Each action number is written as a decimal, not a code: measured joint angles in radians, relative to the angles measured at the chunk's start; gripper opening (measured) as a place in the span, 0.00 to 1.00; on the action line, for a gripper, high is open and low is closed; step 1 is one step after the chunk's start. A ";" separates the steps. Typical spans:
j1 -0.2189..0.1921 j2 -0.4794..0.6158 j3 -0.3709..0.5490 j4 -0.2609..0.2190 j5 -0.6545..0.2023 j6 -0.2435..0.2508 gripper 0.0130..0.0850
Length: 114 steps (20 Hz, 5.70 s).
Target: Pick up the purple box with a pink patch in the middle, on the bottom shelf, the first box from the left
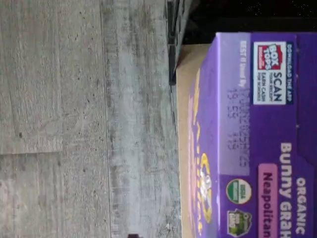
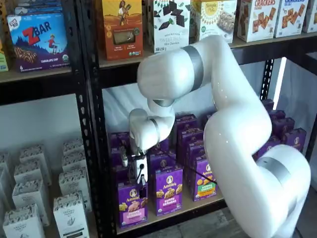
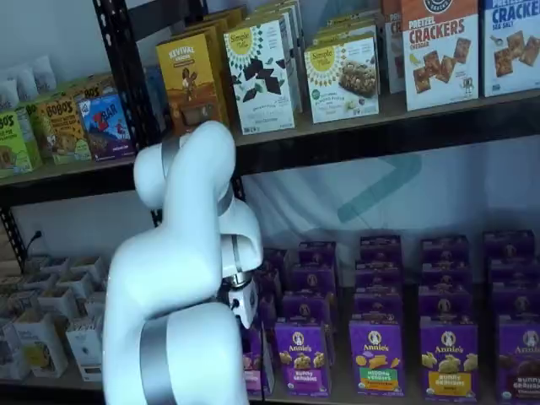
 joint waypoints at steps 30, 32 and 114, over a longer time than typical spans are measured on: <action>0.010 0.063 -0.063 -0.033 0.007 0.039 0.72; 0.010 0.064 -0.065 -0.030 0.007 0.037 0.72; -0.021 -0.447 0.473 -0.203 -0.039 0.160 0.28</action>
